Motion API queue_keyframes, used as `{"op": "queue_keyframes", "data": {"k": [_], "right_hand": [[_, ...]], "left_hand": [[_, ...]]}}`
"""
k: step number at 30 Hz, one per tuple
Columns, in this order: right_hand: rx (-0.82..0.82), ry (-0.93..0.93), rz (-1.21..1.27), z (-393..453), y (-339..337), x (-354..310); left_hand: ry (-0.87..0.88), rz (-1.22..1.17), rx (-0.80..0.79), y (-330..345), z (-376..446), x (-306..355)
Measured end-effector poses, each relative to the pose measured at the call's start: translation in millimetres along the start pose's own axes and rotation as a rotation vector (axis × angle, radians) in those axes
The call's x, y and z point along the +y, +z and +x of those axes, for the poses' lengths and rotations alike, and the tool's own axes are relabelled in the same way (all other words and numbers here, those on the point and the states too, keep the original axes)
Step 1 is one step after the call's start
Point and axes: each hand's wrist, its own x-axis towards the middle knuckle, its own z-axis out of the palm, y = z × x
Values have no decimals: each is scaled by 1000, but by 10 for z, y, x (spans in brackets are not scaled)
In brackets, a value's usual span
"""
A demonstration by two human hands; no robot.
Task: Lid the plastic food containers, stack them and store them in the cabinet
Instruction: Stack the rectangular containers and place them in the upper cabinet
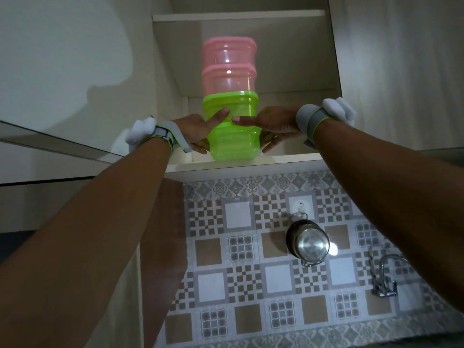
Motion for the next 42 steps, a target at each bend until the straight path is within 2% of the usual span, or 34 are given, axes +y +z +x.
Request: {"op": "queue_keyframes", "data": {"k": [5,9,14,24,42], "right_hand": [[78,-36,68,125,34,178],[143,-45,73,266,40,322],[151,-40,33,500,-49,485],[160,-78,-9,715,-170,666],[246,-107,41,1028,-242,1085]], "left_hand": [[-4,-2,1,171,180,-61],[74,-45,-6,329,297,-110],[195,53,100,422,522,-211],[221,84,175,671,864,-310],[194,122,57,947,1197,-267]]}}
